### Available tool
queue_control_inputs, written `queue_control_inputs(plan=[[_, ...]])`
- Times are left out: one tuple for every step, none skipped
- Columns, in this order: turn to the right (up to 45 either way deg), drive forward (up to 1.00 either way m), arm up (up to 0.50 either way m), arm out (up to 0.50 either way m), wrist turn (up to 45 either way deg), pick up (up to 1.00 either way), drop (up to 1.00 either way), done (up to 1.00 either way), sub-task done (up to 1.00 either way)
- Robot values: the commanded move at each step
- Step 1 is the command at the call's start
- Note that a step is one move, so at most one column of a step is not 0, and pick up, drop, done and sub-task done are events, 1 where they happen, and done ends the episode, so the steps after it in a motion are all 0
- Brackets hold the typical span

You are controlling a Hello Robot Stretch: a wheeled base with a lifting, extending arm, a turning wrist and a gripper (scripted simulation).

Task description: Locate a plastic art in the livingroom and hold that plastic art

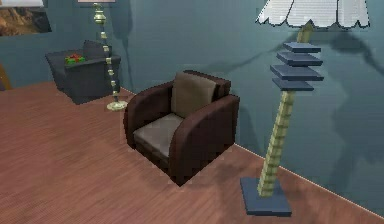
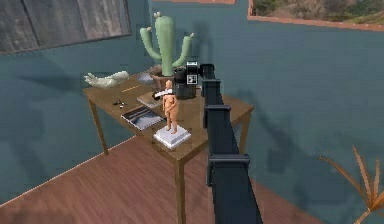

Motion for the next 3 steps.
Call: queue_control_inputs(plan=[[0.0, 0.0, -0.3, 0.0, 0.0, 0.0, 0.0, 0.0, 0.0], [0.0, 0.0, 0.0, 0.0, 0.0, 1.0, 0.0, 0.0, 0.0], [0.0, 0.0, 0.1, 0.0, 0.0, 0.0, 0.0, 0.0, 0.0]])
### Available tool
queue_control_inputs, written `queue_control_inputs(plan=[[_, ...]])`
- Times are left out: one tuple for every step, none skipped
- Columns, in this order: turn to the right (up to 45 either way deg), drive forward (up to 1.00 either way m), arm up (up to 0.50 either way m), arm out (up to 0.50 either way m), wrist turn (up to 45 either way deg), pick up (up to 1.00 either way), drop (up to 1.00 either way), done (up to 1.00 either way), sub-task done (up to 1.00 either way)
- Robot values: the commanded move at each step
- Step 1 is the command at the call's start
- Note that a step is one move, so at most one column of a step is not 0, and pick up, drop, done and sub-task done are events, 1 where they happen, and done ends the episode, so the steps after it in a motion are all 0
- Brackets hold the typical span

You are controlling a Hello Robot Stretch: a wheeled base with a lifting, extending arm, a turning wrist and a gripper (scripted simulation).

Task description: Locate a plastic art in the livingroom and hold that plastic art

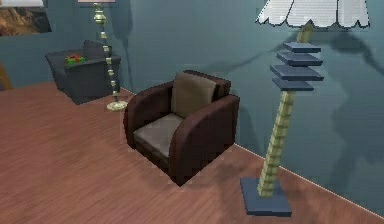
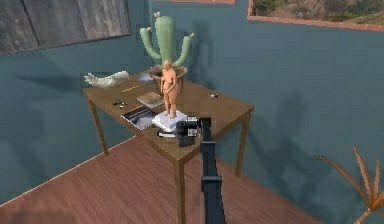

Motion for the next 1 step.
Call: queue_control_inputs(plan=[[0.0, 0.0, 0.0, 0.0, 0.0, 0.0, 0.0, 1.0, 0.0]])
